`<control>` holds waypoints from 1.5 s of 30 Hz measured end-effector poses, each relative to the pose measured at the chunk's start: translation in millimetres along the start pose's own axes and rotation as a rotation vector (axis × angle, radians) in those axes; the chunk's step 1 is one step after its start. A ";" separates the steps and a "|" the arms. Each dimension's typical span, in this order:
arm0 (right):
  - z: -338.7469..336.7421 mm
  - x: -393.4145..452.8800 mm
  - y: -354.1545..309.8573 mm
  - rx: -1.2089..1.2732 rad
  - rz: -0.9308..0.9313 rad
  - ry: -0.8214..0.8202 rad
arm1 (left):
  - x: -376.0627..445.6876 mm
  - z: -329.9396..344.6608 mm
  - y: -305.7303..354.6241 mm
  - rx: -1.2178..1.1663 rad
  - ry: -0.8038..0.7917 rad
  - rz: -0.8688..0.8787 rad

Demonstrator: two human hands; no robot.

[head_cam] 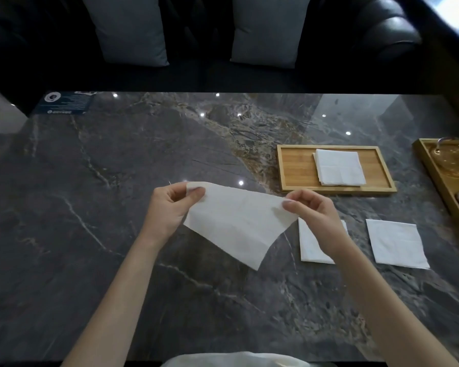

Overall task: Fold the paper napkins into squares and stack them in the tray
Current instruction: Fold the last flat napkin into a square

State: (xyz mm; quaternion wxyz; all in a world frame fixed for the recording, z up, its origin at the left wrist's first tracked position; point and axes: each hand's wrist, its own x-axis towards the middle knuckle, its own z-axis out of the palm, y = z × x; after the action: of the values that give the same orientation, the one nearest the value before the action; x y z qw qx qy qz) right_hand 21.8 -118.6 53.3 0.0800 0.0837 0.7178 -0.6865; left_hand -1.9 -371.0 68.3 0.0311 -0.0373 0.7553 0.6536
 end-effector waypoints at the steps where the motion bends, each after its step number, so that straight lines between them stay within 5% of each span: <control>1: -0.1 -0.6 -6.1 0.011 -0.019 -0.025 | -3.9 -3.2 3.3 -0.015 -0.004 -0.002; 10: -1.2 -12.1 -52.4 -0.021 -0.103 -0.201 | -23.9 -25.6 30.9 -0.067 -0.074 -0.003; 30: 6.9 16.1 34.2 -0.216 0.130 0.050 | 4.2 -14.2 -62.3 0.088 -0.135 -0.268; 45: 15.2 -36.5 62.6 -0.509 0.076 -0.193 | -35.0 -42.2 -88.5 0.381 -0.239 -0.184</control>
State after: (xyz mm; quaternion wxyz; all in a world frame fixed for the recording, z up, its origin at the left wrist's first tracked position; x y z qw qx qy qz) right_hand 71.8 -131.4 0.1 0.1923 0.0220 0.8527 -0.4852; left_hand 41.5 -424.9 -9.4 0.1863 -0.0220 0.8493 0.4935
